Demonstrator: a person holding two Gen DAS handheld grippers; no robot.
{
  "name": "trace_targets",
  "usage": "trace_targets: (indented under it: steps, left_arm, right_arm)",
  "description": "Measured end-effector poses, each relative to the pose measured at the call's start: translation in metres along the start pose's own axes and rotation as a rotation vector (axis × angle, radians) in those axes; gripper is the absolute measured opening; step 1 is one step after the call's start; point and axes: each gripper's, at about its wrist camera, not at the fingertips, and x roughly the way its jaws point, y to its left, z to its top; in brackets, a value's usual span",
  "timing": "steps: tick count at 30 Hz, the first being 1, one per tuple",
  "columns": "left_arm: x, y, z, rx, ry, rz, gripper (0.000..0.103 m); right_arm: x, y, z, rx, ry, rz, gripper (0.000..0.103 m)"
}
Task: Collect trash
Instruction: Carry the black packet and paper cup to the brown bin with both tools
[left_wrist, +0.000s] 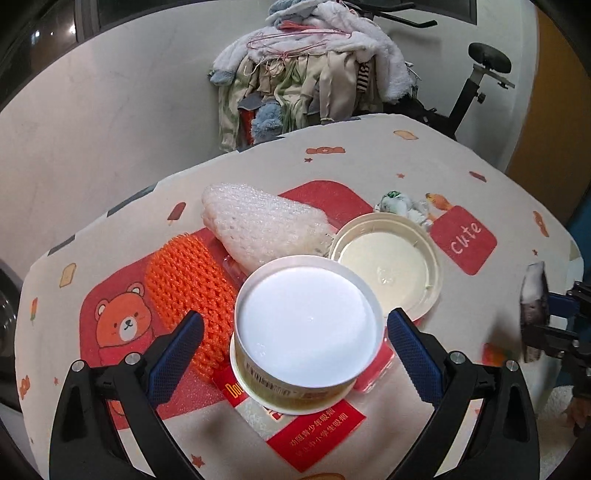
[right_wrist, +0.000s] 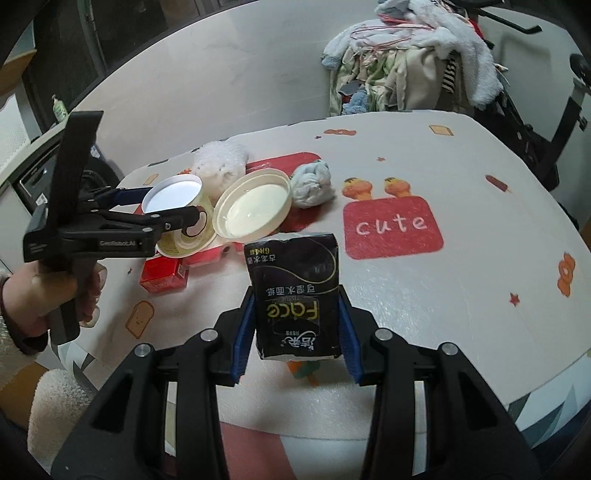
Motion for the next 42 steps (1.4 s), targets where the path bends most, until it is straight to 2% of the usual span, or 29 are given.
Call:
trace_targets:
  steps: [1,10,15,23,32,42]
  left_arm:
    - [-0.002,0.0,-0.001,0.002,0.001,0.004,0.073]
    - [-0.062,0.008,-0.015,-0.04,-0.093,-0.046,0.073]
    - [-0.102,0.009,-0.036,-0.062,-0.122,-0.076,0.073]
    - [-0.16,0.012,-0.094,-0.103,-0.155,-0.089,0.073]
    - [-0.219,0.0,-0.166,-0.123,-0.193,-0.128,0.073]
    - [-0.242,-0.008,-0.238,-0.137,-0.192,-0.145,0.073]
  right_arm:
    - [-0.001,-0.001,-0.001,0.006,-0.001,0.002,0.043]
    - [-0.014,0.012,-0.014,0.005,-0.005,0.005,0.043]
    - [-0.025,0.032,-0.021,-0.026,-0.006,0.021,0.043]
    - [-0.046,0.071,-0.041,-0.093,-0.002,0.057,0.043]
    - [-0.065,0.105,-0.081,-0.165,0.031,0.074,0.043]
    - [-0.056,0.137,-0.146,-0.274,0.129,0.113,0.043]
